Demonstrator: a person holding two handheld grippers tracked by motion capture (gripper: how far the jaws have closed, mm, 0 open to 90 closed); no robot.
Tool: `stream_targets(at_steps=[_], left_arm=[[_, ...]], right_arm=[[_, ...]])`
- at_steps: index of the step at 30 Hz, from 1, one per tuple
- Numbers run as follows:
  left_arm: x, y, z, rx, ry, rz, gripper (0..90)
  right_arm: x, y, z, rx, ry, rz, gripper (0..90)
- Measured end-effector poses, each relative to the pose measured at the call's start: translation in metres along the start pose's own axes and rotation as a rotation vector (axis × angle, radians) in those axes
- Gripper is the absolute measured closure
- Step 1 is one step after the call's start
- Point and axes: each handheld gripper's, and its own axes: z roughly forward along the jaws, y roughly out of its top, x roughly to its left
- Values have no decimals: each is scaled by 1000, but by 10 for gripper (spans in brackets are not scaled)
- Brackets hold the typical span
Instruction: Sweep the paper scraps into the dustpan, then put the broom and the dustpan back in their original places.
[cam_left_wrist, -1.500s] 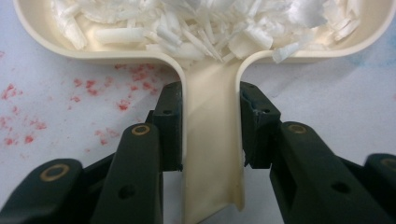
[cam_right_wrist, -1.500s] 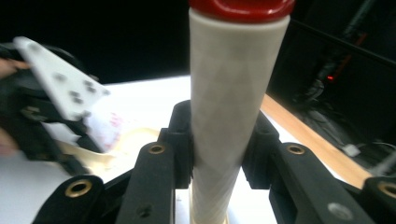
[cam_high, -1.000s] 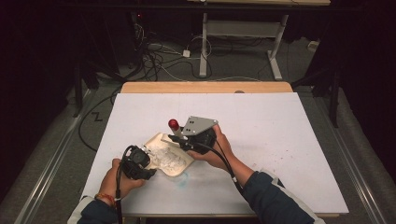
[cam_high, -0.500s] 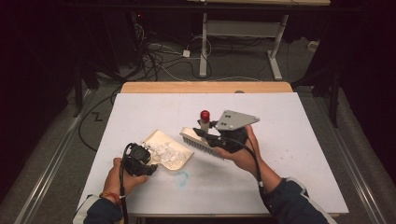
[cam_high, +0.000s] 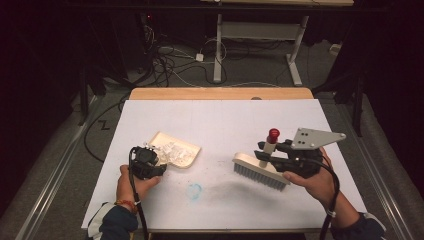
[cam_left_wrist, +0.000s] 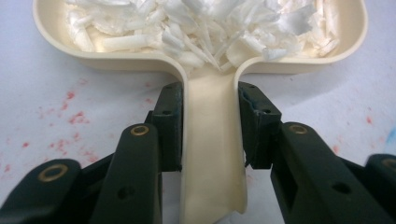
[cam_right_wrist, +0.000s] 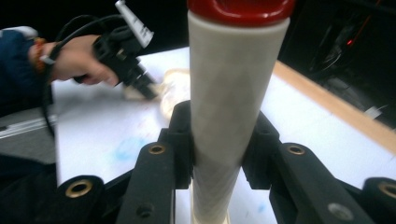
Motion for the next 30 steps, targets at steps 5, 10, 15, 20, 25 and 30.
stream_targets(at_steps=[5, 10, 15, 20, 25, 30], left_arm=[[-8, -2, 3, 11, 27, 16, 500], [-28, -9, -9, -43, 30, 140, 282], [-29, -27, -22, -117, 33, 256, 234], [-16, -46, -27, -174, 48, 257, 223], [1, -53, -20, -151, 10, 208, 393], [6, -51, -12, -117, -68, 206, 573]], right_arm=[[-4, -19, -16, 80, 39, 33, 696], [-17, -37, -24, 142, 32, 88, 695], [-37, -43, -18, 147, 2, 117, 685], [-62, -43, -5, 163, -113, 135, 618], [-85, -47, 16, 194, -189, 190, 571], [-105, -56, 43, 247, -231, 243, 533]])
